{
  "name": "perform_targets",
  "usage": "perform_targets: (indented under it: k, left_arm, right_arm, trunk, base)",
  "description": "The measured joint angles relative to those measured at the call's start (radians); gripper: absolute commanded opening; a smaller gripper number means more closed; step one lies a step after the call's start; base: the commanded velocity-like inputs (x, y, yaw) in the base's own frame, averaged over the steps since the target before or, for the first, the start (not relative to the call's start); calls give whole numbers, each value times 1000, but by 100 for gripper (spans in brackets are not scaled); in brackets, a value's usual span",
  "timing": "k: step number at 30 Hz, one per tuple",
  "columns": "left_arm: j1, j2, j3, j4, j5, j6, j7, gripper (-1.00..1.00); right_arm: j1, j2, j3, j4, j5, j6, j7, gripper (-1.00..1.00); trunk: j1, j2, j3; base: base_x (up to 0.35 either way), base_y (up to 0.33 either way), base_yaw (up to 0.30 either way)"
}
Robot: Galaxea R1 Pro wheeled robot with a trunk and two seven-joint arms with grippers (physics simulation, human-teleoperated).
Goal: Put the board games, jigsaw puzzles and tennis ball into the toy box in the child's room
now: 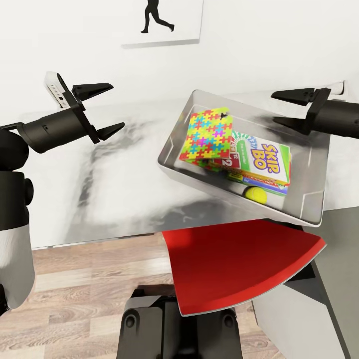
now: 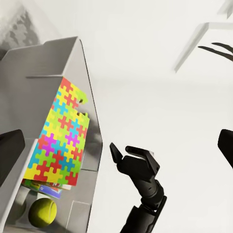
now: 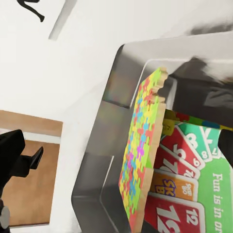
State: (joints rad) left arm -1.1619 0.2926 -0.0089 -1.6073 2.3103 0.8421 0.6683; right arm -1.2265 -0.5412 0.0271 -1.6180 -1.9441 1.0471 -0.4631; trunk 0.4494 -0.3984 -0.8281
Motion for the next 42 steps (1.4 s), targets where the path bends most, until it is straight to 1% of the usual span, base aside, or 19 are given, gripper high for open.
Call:
perform_targets:
  k: [5,13,16,20,30,35,42]
  left_arm:
    - [0,0,0,0,0,0,-1,100]
    - [0,1,0,0,0,0,-1,100]
    - [2,1,-1,0,0,0,-1,100]
    - [6,2,-1,0,0,0,-2,100]
    - [11,3,-1,0,0,0,-4,100]
    - [12,3,-1,0,0,1,-5,100]
    - [11,3,0,0,0,1,-7,100]
  right_arm:
    - [-2,-3,2,0,0,0,20,100]
    - [-3,-12,8,0,0,0,29,100]
    - [-3,-20,21,0,0,0,32,100]
    - [-3,-24,29,0,0,0,33,100]
    - [-4,-28,37,0,0,0,35,100]
    - [-4,-28,38,0,0,0,34,100]
    - [-4,-29,39,0,0,0,34,100]
  trunk:
    - [0,0,0]
    - [0,0,4]
    - [0,0,8]
    - [0,0,13]
    - [0,0,28]
    - [0,0,36]
    - [0,0,48]
  base:
    - [0,0,0]
    - [0,0,0]
    - [0,0,0]
    - [0,0,0]
    - [-11,0,0]
    - [-160,0,0]
    - [-264,0,0]
